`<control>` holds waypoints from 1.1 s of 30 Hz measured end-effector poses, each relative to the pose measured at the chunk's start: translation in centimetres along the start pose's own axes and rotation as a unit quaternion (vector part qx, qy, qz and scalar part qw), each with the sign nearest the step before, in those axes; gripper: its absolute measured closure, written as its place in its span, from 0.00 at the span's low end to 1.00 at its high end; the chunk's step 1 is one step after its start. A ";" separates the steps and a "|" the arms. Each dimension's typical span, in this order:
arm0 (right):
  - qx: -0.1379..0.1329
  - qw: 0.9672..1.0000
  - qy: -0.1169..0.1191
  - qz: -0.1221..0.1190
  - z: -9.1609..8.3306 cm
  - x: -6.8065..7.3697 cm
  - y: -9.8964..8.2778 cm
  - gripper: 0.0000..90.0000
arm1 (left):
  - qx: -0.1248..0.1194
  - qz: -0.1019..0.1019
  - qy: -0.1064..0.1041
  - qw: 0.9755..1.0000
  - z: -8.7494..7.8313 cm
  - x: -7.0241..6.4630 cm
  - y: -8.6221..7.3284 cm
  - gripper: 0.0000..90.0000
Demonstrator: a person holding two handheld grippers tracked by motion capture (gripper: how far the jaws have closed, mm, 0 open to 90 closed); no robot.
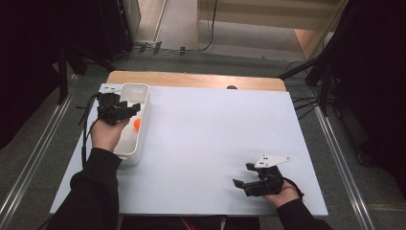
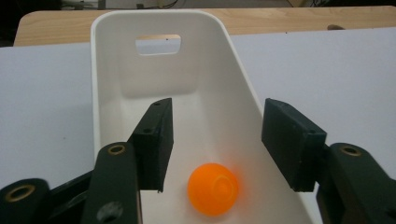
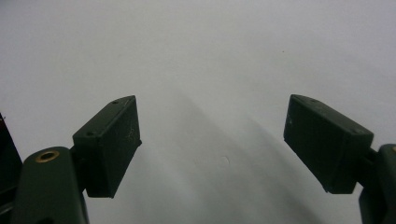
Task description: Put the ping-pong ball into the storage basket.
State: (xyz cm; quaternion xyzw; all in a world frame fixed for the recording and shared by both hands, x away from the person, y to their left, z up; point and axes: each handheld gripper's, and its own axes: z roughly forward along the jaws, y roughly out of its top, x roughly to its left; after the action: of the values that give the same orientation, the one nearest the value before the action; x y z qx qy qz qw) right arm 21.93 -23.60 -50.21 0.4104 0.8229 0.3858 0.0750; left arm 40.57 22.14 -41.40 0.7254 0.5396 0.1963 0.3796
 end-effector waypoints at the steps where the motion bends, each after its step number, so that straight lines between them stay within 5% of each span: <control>1: 0.000 1.000 0.001 0.000 0.0 0.0 0.0 0.19 | -0.002 -0.001 -0.003 1.000 -0.1 0.0 0.0 0.47; 7: -0.001 1.000 0.001 0.000 0.0 0.0 0.0 0.19 | 0.001 0.002 -0.012 1.000 -0.4 -0.3 0.4 0.37; 19: 0.000 1.000 0.000 0.001 0.0 0.0 0.0 0.19 | 0.007 0.025 -0.039 0.999 -1.5 -1.6 1.1 0.32; 33: 0.000 1.000 0.001 0.000 0.0 0.0 0.0 0.19 | 0.010 0.064 -0.098 0.993 -2.4 -3.4 1.5 0.24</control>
State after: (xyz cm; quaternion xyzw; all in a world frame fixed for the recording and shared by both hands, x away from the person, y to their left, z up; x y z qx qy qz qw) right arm 21.98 -23.60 -50.20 0.4101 0.8227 0.3866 0.0742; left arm 38.74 19.62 -38.33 0.7780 0.4539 0.1428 0.4102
